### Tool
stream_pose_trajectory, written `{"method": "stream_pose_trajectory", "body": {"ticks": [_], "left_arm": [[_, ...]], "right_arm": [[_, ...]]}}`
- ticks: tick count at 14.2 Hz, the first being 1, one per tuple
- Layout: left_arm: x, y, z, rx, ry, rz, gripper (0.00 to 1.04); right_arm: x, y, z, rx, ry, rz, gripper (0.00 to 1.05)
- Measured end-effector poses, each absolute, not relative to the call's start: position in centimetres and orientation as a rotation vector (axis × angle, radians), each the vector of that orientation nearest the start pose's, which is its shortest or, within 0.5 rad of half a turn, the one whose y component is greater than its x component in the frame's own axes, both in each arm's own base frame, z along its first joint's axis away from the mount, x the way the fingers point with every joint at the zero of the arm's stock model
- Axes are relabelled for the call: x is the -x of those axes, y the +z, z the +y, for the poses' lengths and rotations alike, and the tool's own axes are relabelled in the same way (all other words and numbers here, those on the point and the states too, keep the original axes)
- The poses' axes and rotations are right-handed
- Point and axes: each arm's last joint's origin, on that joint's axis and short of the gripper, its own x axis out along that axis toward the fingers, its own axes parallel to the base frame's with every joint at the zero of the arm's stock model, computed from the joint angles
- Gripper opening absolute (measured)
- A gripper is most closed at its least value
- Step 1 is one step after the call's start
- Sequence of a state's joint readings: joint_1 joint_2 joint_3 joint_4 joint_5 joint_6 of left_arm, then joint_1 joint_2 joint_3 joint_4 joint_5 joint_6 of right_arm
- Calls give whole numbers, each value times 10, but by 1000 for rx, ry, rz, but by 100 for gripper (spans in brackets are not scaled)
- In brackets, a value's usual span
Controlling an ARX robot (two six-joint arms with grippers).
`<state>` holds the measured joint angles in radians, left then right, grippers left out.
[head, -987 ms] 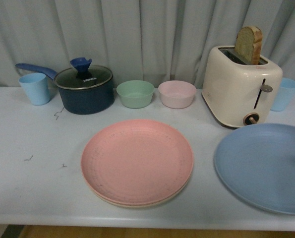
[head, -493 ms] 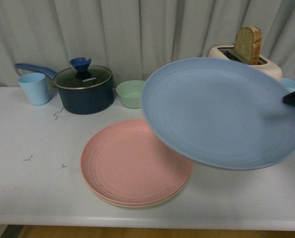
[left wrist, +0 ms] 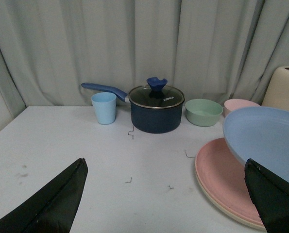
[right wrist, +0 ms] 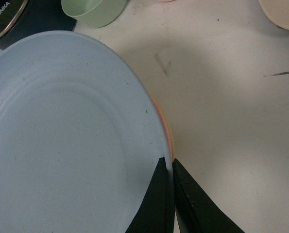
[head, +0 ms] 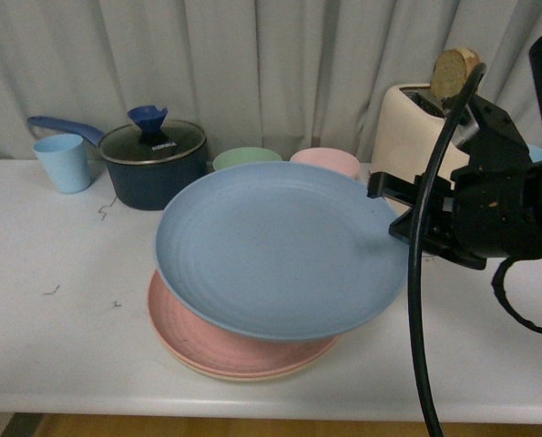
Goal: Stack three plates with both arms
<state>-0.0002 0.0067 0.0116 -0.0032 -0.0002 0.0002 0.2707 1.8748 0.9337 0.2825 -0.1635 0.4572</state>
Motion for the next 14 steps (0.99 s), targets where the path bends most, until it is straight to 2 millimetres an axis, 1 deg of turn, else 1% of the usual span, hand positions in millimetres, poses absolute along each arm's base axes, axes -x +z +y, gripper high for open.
{"method": "stream_pose_trajectory", "body": {"ticks": [3,4,5,7,11,14], "left_arm": [[-97,167,0,-1,0,-1,98],[-97,167,0,-1,0,-2,98],[-97,167,0,-1,0,-1,98],[-97,167,0,0,0,-2,98],[-97,167,0,-1,0,-2,98],[-97,167,0,-1,0,-1,98]], "right_arm": [[-363,127,115,-406,241,749,3],[-365,121,117,-407,233,766,3],[-368,105,122,-402,218,803,3],[-368,97,126,-390,213,821,3],[-371,87,135,-376,219,846,3],[-377,83,136,-367,195,849,3]]}}
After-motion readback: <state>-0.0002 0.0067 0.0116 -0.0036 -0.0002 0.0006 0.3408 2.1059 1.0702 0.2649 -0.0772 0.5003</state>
